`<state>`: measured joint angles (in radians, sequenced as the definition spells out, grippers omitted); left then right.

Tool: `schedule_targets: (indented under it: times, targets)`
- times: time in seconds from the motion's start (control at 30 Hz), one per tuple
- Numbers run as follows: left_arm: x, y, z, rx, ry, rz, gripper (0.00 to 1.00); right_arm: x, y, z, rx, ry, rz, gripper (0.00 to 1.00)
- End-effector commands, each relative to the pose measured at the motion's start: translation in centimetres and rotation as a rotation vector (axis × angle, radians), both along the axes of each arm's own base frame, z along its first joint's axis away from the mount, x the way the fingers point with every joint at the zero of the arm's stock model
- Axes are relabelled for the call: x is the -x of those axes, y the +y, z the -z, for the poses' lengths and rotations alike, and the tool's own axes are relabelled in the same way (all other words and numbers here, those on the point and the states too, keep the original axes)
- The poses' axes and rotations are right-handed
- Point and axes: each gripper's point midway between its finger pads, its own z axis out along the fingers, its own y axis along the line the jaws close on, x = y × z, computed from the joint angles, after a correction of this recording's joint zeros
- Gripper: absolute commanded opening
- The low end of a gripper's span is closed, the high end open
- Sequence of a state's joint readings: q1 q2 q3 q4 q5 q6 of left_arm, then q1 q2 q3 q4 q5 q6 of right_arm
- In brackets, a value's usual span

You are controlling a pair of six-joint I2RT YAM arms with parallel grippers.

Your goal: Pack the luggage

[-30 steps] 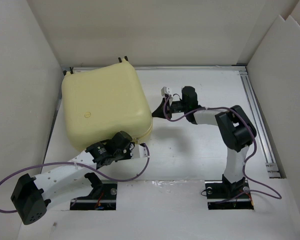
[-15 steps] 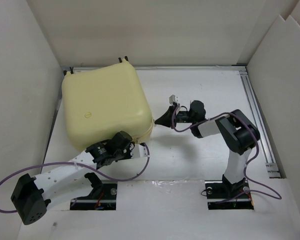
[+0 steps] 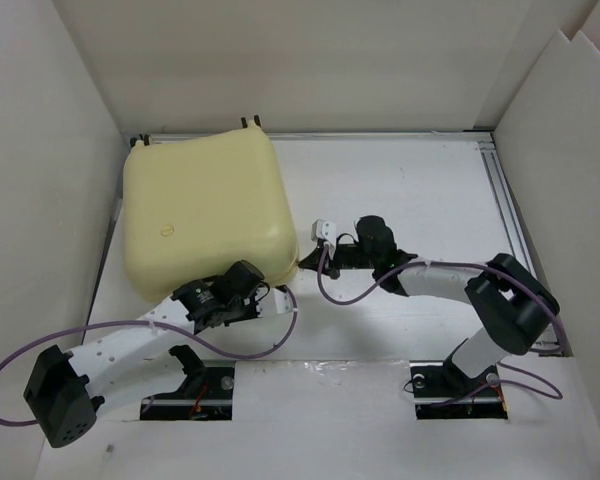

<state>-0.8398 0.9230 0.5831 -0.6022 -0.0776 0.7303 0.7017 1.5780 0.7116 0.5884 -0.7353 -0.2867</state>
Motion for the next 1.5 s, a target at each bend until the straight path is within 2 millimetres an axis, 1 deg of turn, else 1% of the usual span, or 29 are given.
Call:
schedule_targets:
  times: [0.0, 0.13, 0.23, 0.3, 0.37, 0.47, 0.5, 0.53, 0.57, 0.6, 0.67, 0.7, 0.73, 0.8, 0.9, 0.93, 0.97, 1.07, 1.1, 1.13, 1.17, 1.2, 1.23, 1.27, 1.3, 1.33, 1.4, 1.43, 1.47]
  targets:
    - [-0.1, -4.5, -2.1, 0.18, 0.02, 0.093, 0.0, 8.9, 3.3, 1.6, 0.036, 0.071, -0.285, 0.0]
    - [0.0, -5.3, -2.8, 0.216, 0.028, 0.103, 0.0, 9.0, 4.6, -0.5, -0.026, 0.035, -0.299, 0.0]
    - [0.1, -5.4, -3.1, 0.221, 0.034, 0.108, 0.0, 9.3, 4.6, -0.5, -0.029, 0.039, -0.315, 0.0]
    - [0.0, -5.7, -3.4, 0.236, 0.022, 0.123, 0.0, 10.7, 4.9, -0.7, -0.026, 0.052, -0.366, 0.0]
    - [-0.2, -6.2, -3.9, 0.256, 0.012, 0.13, 0.0, 11.1, 5.1, -0.3, 0.003, 0.072, -0.388, 0.0]
    - [-0.1, -6.8, -4.7, 0.289, 0.017, 0.132, 0.0, 10.8, 5.0, -0.1, 0.017, 0.042, -0.376, 0.0]
    - [-0.3, -7.3, -5.9, 0.314, 0.012, 0.129, 0.0, 10.2, 4.8, -0.6, 0.008, 0.033, -0.361, 0.0]
    - [0.3, -7.1, -6.4, 0.313, 0.038, 0.126, 0.03, 9.9, 4.3, 0.0, 0.018, 0.044, -0.348, 0.0]
    - [0.8, -7.6, -7.2, 0.335, 0.069, 0.138, 0.19, 9.4, 4.1, 0.3, 0.024, 0.051, -0.336, 0.0]
    - [0.6, -8.5, -10.2, 0.394, 0.055, 0.139, 0.37, 8.9, 3.9, 0.7, 0.03, 0.058, -0.324, 0.0]
    - [1.6, -8.9, -12.5, 0.428, 0.098, 0.151, 0.66, 7.6, 3.3, 1.4, 0.038, 0.078, -0.298, 0.0]
    - [1.0, -9.6, -15.6, 0.478, 0.062, 0.15, 0.72, 7.3, 3.1, 2.0, 0.044, 0.085, -0.3, 0.0]
    - [1.0, -9.9, -16.7, 0.497, 0.073, 0.123, 0.74, 6.5, 2.7, 2.0, 0.043, 0.086, -0.279, 0.0]
    - [-0.3, -10.1, -20.6, 0.55, -0.006, 0.085, 0.79, 5.5, 2.3, 2.0, 0.04, 0.089, -0.262, 0.0]
    - [-3.2, -9.1, -23.4, 0.604, -0.096, -0.09, 0.84, 5.1, 2.1, 1.9, 0.037, 0.083, -0.26, 0.0]
    - [-4.3, -8.5, -25.1, 0.636, -0.145, -0.149, 0.89, 5.1, 2.2, 1.9, 0.042, 0.089, -0.26, 0.0]
    - [-5.7, -8.0, -25.1, 0.628, -0.171, -0.223, 0.92, 4.7, 2.0, 1.9, 0.041, 0.077, -0.253, 0.0]
    - [-10.6, -4.8, -26.0, 0.602, -0.311, -0.481, 0.99, 4.4, 1.9, 2.1, 0.054, 0.07, -0.234, 0.0]
    - [-12.8, -2.1, -26.0, 0.577, -0.346, -0.589, 0.99, 4.4, 1.9, 2.1, 0.054, 0.07, -0.234, 0.0]
    - [-14.0, -1.0, -26.0, 0.587, -0.332, -0.626, 0.99, 4.5, 1.8, 2.3, 0.061, 0.08, -0.234, 0.0]
    - [-15.4, 0.7, -27.8, 0.633, -0.34, -0.68, 0.99, 4.2, 1.8, 2.4, 0.064, 0.069, -0.227, 0.0]
    - [-17.7, 2.5, -27.1, 0.63, -0.3, -0.737, 0.99, 4.3, 1.7, 2.5, 0.07, 0.076, -0.226, 0.0]
    - [-19.0, 9.1, -26.8, 0.632, -0.282, -0.924, 0.99, 4.3, 1.7, 2.5, 0.07, 0.076, -0.226, 0.0]
    - [-19.5, 10.1, -27.0, 0.69, -0.209, -0.928, 0.99, 4.1, 1.7, 2.2, 0.068, 0.064, -0.212, 0.0]
    - [-19.9, 12.2, -29.2, 0.714, -0.234, -0.967, 0.99, 3.8, 1.7, 2.3, 0.072, 0.061, -0.2, 0.0]
    - [-19.7, 16.2, -26.6, 0.671, -0.152, -1.096, 0.99, 3.9, 1.6, 2.1, 0.072, 0.061, -0.199, 0.0]
    - [-18.6, 18.6, -24.7, 0.676, -0.097, -1.158, 0.99, 4.0, 1.4, 1.8, 0.071, 0.052, -0.189, 0.0]
    - [-17.5, 19.7, -24.5, 0.67, -0.118, -1.198, 0.99, 4.0, 1.1, 2.3, 0.08, 0.059, -0.181, 0.0]
    - [-17.1, 22.1, -24.2, 0.666, -0.171, -1.265, 0.99, 4.4, 1.3, 1.8, 0.073, 0.049, -0.19, 0.0]
